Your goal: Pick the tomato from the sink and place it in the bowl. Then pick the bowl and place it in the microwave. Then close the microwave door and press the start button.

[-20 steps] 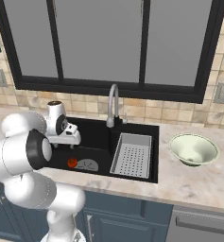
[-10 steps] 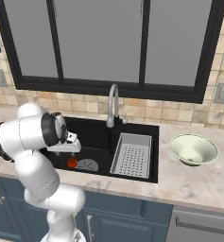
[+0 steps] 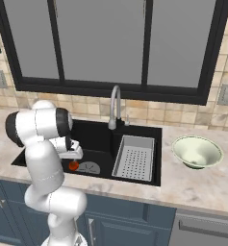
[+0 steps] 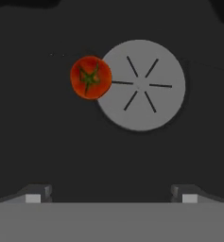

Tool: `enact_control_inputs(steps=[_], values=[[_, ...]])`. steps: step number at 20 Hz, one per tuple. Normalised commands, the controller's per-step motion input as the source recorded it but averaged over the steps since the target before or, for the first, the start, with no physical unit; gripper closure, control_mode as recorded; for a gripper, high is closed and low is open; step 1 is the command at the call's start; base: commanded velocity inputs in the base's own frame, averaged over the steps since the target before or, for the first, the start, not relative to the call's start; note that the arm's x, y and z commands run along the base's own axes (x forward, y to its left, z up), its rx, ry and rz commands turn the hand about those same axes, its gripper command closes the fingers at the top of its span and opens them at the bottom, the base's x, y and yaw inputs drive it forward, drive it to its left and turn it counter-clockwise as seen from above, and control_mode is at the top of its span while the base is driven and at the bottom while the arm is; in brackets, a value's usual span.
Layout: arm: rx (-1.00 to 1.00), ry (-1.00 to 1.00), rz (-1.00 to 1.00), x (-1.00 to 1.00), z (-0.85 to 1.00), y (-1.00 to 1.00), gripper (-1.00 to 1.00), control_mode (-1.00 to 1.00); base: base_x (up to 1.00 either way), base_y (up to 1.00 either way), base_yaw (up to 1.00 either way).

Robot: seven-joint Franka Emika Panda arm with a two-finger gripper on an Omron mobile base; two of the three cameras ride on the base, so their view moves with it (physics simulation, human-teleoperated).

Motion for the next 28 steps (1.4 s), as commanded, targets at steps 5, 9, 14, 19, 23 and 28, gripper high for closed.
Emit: enact_control_inputs(steps=[5, 9, 14, 19, 23, 28], values=[[0.00, 0.00, 0.00, 0.39, -0.37, 0.17, -1.00, -1.00, 0.00, 0.00, 0.00], [0.00, 0.00, 0.00, 0.46, -0.32, 0.28, -1.00, -1.00, 0.00, 0.00, 0.00], [0.00, 0.00, 0.00, 0.39, -0.31, 0.13, -1.00, -1.00, 0.00, 0.00, 0.00], [0.00, 0.00, 0.00, 0.42, -0.49, 0.00, -1.00, -1.00, 0.00, 0.00, 0.00], [0.00, 0.00, 0.00, 0.44, -0.44, 0.00, -1.00, -1.00, 0.00, 0.00, 0.00], [0.00, 0.00, 0.00, 0.42, -0.33, 0.00, -1.00, -1.00, 0.00, 0.00, 0.00]])
